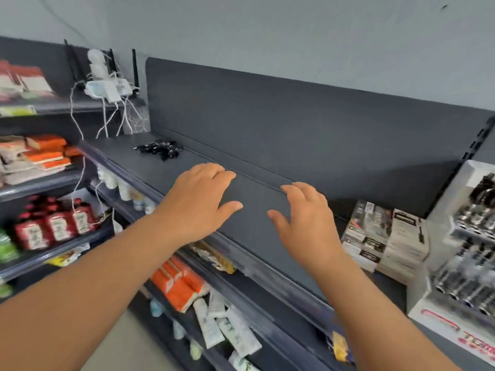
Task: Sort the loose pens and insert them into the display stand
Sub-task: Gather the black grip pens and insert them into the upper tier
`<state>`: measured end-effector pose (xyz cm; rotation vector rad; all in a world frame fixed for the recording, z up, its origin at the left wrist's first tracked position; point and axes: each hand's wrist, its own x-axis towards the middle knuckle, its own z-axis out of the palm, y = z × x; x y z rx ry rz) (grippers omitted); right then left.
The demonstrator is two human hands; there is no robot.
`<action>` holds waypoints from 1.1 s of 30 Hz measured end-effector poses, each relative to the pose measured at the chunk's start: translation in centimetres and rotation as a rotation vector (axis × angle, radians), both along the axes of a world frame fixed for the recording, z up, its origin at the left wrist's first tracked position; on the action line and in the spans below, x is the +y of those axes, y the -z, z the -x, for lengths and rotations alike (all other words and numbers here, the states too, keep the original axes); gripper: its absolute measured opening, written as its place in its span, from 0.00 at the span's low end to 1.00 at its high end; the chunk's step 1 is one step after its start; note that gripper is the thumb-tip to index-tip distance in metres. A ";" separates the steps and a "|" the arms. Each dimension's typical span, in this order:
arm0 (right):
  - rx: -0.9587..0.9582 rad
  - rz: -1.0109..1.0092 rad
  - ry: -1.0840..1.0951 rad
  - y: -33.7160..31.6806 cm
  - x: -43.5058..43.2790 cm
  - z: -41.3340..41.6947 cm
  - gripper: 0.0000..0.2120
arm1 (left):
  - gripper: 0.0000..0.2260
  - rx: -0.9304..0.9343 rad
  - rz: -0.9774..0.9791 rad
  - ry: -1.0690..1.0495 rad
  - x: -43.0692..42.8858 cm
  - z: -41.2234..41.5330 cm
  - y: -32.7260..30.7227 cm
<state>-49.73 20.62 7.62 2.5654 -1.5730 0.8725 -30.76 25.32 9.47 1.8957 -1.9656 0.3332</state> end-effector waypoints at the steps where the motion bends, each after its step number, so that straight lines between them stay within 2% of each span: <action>1: 0.011 -0.011 -0.015 0.4 0.3 -2.1 0.26 | 0.28 -0.012 -0.009 -0.023 0.7 -2.2 0.1; 7: 0.032 -0.081 -0.091 1.0 0.5 -12.5 0.27 | 0.29 -0.016 -0.049 -0.124 3.1 -13.3 0.2; 15: 0.103 -0.126 -0.156 2.5 -3.8 -21.4 0.28 | 0.31 0.051 -0.095 -0.202 0.9 -22.5 2.4; 28: 0.212 -0.132 -0.215 4.6 -20.4 -35.0 0.31 | 0.32 -0.046 -0.111 -0.240 -14.5 -35.1 3.0; 33: 0.235 -0.177 -0.195 5.4 -25.3 -38.7 0.31 | 0.32 -0.029 -0.162 -0.230 -20.4 -39.2 4.0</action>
